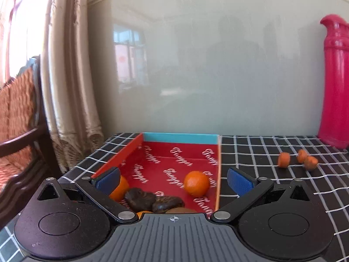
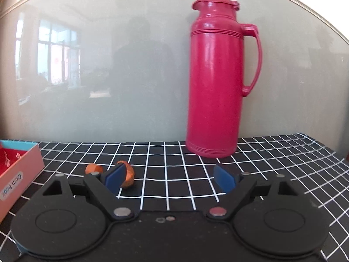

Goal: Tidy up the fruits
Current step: 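Move the right gripper to the small orange pieces and grasp one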

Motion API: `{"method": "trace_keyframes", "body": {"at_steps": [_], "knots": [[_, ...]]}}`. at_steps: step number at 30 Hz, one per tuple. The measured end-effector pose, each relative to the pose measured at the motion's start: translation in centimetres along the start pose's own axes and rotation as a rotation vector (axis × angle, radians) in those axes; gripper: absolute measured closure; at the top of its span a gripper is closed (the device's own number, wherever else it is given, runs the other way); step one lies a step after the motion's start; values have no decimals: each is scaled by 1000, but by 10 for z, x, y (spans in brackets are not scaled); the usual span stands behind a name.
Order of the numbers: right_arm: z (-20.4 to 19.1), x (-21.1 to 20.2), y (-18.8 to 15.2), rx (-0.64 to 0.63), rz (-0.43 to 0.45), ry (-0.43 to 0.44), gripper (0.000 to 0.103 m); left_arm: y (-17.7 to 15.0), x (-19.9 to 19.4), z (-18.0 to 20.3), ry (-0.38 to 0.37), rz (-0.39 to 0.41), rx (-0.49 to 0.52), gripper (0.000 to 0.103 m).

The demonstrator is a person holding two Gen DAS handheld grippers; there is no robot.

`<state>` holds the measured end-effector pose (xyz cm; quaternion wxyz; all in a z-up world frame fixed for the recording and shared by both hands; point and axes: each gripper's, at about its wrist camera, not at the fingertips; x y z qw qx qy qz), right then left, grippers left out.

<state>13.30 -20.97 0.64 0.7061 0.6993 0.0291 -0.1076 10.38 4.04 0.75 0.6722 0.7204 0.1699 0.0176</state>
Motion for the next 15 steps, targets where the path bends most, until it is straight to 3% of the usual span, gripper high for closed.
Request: {"method": "trace_keyframes", "body": {"at_steps": [7,15], "knots": [[-19,15,-1,-61,-4,15,16,4,6,-5,3,15,13,0],[-37,26,0,-77,-11,50,16,1,26,-35,71,-23,-39,0]]}}
Point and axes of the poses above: each gripper's, at about its wrist camera, not at the fingertips, and x roughly the way its jaws point, z to its right, y to its top, and after that the axes turned 9 degrees about z, right-handed
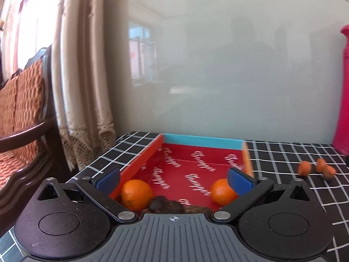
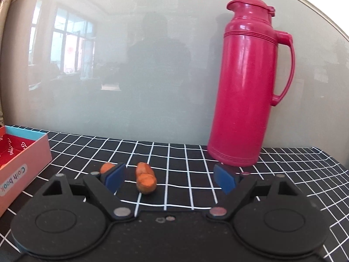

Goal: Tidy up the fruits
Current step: 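Move the right gripper to the small orange pieces and grasp one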

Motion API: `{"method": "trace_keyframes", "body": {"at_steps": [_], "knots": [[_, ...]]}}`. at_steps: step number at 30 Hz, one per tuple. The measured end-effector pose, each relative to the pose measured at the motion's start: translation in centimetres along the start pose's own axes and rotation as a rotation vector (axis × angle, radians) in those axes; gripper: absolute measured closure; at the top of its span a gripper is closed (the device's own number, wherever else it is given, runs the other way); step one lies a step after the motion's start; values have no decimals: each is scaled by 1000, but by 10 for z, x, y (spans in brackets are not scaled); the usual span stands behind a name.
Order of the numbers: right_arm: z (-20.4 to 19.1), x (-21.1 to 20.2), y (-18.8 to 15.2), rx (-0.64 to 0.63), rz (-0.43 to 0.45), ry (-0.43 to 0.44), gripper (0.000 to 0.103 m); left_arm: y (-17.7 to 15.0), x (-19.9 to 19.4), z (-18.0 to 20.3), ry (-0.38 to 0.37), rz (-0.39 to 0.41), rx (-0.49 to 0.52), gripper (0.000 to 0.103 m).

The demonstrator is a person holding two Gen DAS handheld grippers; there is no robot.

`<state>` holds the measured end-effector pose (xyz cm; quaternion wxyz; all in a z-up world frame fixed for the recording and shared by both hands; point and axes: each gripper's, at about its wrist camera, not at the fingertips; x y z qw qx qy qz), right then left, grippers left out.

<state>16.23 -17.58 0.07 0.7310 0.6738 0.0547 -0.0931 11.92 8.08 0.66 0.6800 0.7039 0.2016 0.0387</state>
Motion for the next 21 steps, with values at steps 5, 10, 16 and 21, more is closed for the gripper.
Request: {"method": "trace_keyframes", "body": {"at_steps": [5,10,16,21], "knots": [[-8,12,-1,-3,-35,14,17,-2,15,-19,40,-26,-52,0],[-14,24,-3,-2,-64,33,21,-3,24,-27,77,-28,-67,0],[-23,37,-7,-22,-93,42,34,-4,34,-36,133,-46,-64,0],[-23,45,-10,-25,-115,41,40,-4,41,-42,163,-55,-80,0]]}}
Point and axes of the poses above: each gripper's, at about its wrist camera, not at the fingertips, and x roughly the way its jaws point, z to its right, y to its top, and after that the axes turned 9 degrees about z, right-handed
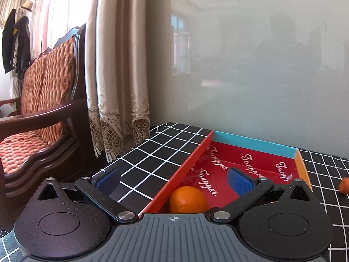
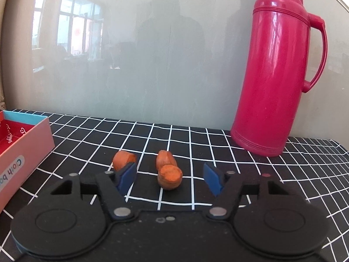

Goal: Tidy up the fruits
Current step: 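Move the right gripper to the small orange pieces and grasp one, then carry the orange piece with the right gripper into the red box and release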

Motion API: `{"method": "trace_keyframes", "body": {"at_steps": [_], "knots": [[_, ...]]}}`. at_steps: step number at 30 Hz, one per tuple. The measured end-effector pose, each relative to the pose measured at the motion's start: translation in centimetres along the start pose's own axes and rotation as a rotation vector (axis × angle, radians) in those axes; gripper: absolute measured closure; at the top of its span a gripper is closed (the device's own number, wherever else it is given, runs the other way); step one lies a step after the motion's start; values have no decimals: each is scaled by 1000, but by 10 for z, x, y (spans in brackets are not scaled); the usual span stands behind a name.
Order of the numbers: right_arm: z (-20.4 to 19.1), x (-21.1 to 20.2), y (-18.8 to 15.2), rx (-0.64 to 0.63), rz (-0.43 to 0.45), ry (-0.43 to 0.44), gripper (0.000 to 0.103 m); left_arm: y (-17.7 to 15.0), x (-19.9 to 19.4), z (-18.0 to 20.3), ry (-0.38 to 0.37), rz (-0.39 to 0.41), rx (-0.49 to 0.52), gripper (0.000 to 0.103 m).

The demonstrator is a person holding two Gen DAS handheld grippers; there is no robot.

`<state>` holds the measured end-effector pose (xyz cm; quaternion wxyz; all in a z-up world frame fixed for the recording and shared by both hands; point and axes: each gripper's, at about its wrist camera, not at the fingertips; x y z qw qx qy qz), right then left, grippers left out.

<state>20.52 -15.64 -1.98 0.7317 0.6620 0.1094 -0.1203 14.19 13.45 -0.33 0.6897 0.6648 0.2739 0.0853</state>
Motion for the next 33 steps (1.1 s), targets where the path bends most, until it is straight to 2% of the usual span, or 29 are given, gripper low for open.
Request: {"method": "trace_keyframes", "body": {"at_steps": [5,11,12,14,20,33], "knots": [[0,11,-2,-2,-33,1,51,0,5,-2,4,-15,-11,0],[-2,21,-4,1,-72,10,53,2,7,-4,1,-18,-28,0],[-2,25,-5,5,-82,13,64,2,7,-5,0,-20,-29,0],[-2,30,-4,16,-101,13,76,2,8,-5,-3,-20,-28,0],[6,28,-3,70,-105,29,76,2,7,-6,-6,-28,-23,0],[9,-13,19,56,-46,43,76,2,-1,-8,-12,-24,-14,0]]}}
Point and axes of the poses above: each gripper's, at about its wrist camera, not at the fingertips, and x roughly the way its jaws point, z to its right, y to its top, and after that the axes turned 9 degrees about z, right-handed
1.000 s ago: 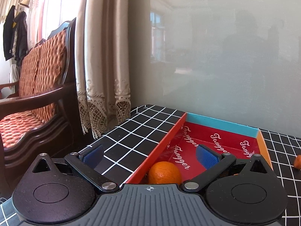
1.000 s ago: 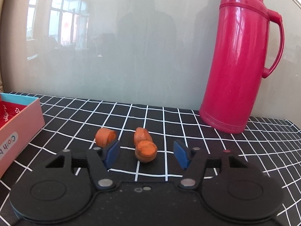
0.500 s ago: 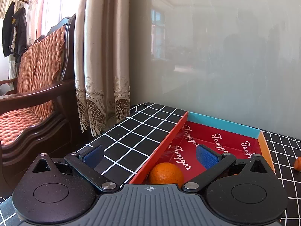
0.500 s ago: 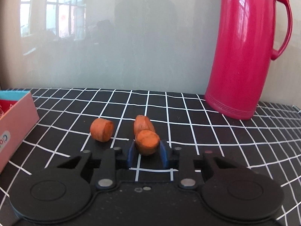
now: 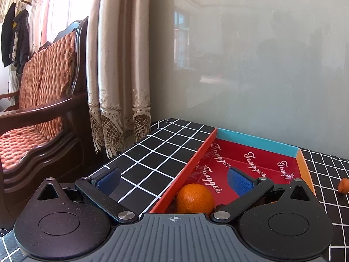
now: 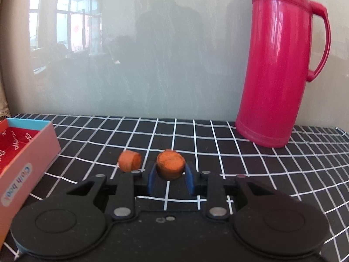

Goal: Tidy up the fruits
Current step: 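Carry the orange piece with the right gripper into the red box and release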

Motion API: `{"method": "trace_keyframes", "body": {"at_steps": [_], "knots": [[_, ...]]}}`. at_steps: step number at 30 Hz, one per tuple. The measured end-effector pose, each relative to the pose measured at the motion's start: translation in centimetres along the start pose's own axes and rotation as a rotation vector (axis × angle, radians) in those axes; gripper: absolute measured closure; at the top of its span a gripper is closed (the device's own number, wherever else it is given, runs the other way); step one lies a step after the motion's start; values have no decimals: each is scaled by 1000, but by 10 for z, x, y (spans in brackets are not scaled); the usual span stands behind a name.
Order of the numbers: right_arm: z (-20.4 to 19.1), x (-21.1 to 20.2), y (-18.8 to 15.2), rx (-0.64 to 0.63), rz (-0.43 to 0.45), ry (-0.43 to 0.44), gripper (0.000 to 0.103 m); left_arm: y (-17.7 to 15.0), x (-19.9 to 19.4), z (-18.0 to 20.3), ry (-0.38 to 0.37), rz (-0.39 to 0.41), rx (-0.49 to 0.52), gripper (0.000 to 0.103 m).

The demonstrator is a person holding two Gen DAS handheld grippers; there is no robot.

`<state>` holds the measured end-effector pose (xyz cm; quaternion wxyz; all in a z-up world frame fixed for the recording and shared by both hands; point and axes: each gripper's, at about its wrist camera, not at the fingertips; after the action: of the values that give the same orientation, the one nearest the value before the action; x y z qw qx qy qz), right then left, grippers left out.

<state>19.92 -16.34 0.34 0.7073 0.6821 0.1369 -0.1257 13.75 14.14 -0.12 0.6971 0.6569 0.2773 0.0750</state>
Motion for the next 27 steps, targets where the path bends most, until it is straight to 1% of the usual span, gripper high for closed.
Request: {"method": "trace_keyframes", "body": {"at_steps": [8,12,23,27], "knots": [[-8,-25,13,-10,35,24,76,4,-12,-9,7,15,8,0],[-21,-33,18,-12,43,49,76,7,-18,-17,11,22,16,0],[-77,-47,25,-24,60,157,76,9,-26,-43,31,26,33,0],[-100,-49,25,-34,57,198,76,10,-29,-52,37,35,55,0]]}}
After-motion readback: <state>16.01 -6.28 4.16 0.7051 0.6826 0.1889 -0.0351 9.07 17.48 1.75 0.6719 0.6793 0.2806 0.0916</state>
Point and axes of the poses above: each gripper's, at about its wrist camera, not at the fingertips, and x roughly the way its jaws point, z to its right, y to its top, and after that the axes turned 9 degrees about z, right-handed
